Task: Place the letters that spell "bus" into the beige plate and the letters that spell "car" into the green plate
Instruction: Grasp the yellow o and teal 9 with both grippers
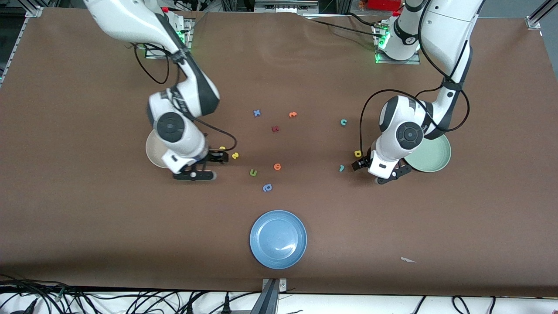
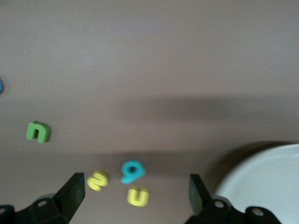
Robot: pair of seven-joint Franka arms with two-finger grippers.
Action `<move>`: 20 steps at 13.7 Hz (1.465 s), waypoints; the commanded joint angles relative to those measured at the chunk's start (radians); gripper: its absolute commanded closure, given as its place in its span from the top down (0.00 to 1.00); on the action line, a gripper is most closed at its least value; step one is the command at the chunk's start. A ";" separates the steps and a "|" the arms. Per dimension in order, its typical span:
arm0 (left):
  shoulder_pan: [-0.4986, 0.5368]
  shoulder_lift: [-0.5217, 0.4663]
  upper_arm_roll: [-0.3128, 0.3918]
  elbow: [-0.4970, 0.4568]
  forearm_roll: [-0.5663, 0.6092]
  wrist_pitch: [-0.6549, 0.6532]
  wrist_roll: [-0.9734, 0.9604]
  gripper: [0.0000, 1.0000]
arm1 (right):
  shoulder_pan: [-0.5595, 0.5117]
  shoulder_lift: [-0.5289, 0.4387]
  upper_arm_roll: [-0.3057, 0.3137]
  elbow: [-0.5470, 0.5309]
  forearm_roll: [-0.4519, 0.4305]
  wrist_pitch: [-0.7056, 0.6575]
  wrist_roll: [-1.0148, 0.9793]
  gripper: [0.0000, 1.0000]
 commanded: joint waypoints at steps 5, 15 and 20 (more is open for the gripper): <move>-0.063 0.009 0.007 -0.045 0.000 -0.006 -0.003 0.91 | 0.013 0.042 -0.013 -0.005 -0.015 0.015 0.041 0.62; 0.029 -0.022 -0.061 -0.077 -0.032 -0.029 0.123 0.70 | 0.013 0.077 -0.012 -0.019 -0.011 0.047 0.042 0.62; 0.025 -0.014 -0.061 -0.079 -0.032 -0.029 0.118 0.49 | 0.015 0.088 -0.012 -0.019 -0.006 0.056 0.044 0.57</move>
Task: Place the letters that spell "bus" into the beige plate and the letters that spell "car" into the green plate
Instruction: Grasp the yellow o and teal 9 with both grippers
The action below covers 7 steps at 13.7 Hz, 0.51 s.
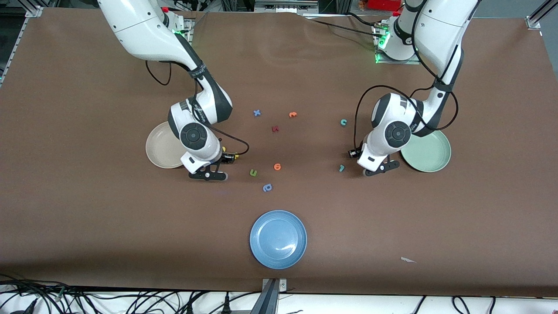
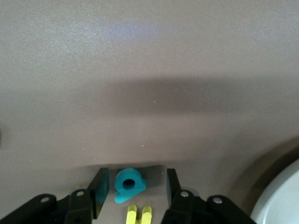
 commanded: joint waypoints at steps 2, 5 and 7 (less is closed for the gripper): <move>0.004 -0.020 -0.005 -0.022 -0.032 -0.009 0.028 0.42 | 0.001 0.004 0.003 -0.008 -0.006 0.026 0.017 0.57; 0.004 -0.020 -0.005 -0.022 -0.032 -0.009 0.021 0.14 | 0.002 0.011 0.005 -0.008 -0.005 0.037 0.017 0.54; 0.006 -0.023 -0.005 -0.019 -0.032 -0.011 0.019 0.05 | 0.007 0.017 0.005 -0.008 -0.002 0.039 0.017 0.54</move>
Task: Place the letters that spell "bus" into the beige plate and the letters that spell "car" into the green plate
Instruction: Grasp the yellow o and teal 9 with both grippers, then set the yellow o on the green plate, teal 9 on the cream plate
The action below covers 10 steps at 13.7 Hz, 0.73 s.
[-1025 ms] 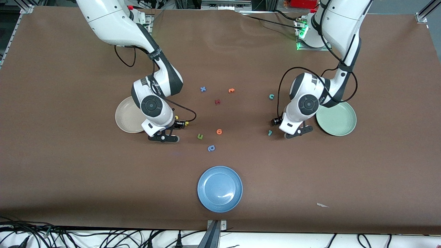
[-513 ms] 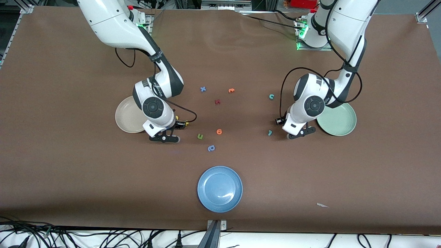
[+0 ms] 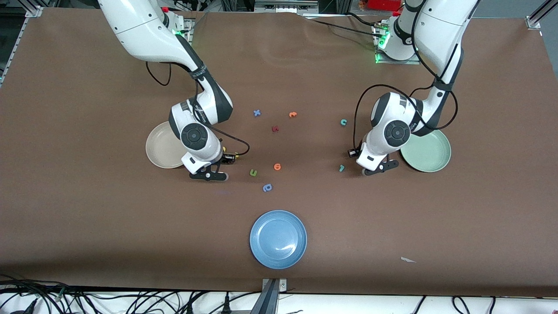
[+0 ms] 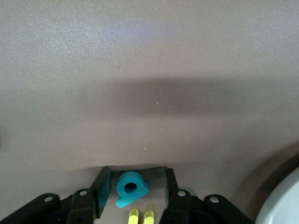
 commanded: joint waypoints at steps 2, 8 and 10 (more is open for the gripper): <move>0.009 -0.035 -0.002 -0.011 -0.032 -0.013 0.021 0.00 | 0.005 0.009 0.003 -0.008 0.000 0.029 0.015 0.48; 0.206 -0.194 0.001 0.093 -0.015 -0.432 0.290 0.00 | 0.007 0.008 0.003 -0.008 0.000 0.030 0.015 0.13; 0.264 -0.191 0.006 0.113 0.015 -0.496 0.381 0.00 | 0.007 0.005 0.003 -0.007 0.000 0.022 0.014 0.09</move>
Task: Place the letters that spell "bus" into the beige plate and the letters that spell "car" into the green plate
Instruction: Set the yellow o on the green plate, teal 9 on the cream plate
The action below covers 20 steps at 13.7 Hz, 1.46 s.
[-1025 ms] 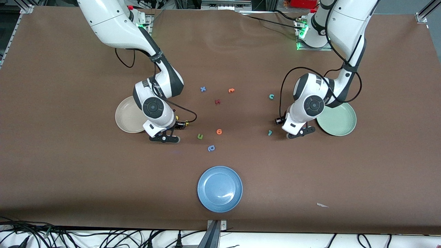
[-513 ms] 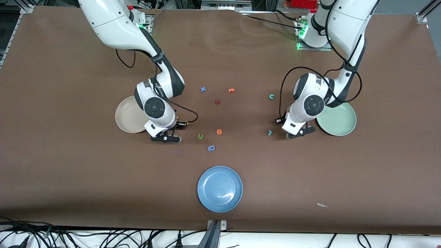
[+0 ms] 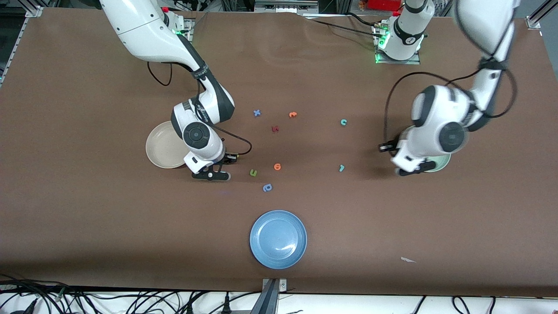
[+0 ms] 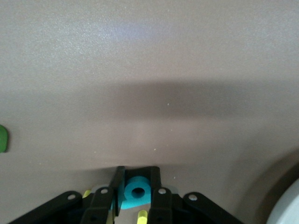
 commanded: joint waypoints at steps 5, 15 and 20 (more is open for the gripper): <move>0.177 0.085 -0.008 0.005 0.282 -0.045 0.229 0.00 | -0.016 -0.067 -0.013 0.009 -0.001 -0.061 -0.009 0.09; 0.285 0.202 -0.013 -0.002 0.287 0.133 0.283 0.55 | -0.061 -0.207 -0.148 -0.213 -0.001 -0.138 -0.123 0.17; 0.263 0.062 -0.081 0.012 0.190 0.008 0.258 1.00 | -0.050 -0.224 -0.147 -0.186 0.000 -0.145 -0.105 0.99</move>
